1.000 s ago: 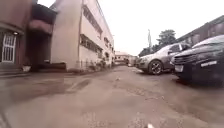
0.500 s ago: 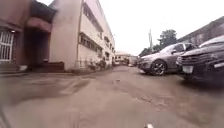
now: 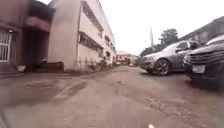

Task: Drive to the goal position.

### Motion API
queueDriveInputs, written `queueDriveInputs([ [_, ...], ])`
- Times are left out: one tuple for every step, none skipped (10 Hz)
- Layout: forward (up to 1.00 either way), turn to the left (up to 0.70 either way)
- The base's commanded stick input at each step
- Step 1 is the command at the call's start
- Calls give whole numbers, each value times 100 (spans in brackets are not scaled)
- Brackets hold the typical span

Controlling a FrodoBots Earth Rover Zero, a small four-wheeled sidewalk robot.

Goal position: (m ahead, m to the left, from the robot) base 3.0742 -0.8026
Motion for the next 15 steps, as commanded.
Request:
queueDriveInputs([
  [70,0],
  [70,0],
  [70,0],
  [70,0],
  [70,0],
  [70,0],
  [70,0],
  [70,0],
  [70,0],
  [70,0],
  [70,0],
  [70,0],
  [70,0],
  [70,0],
  [70,0],
])
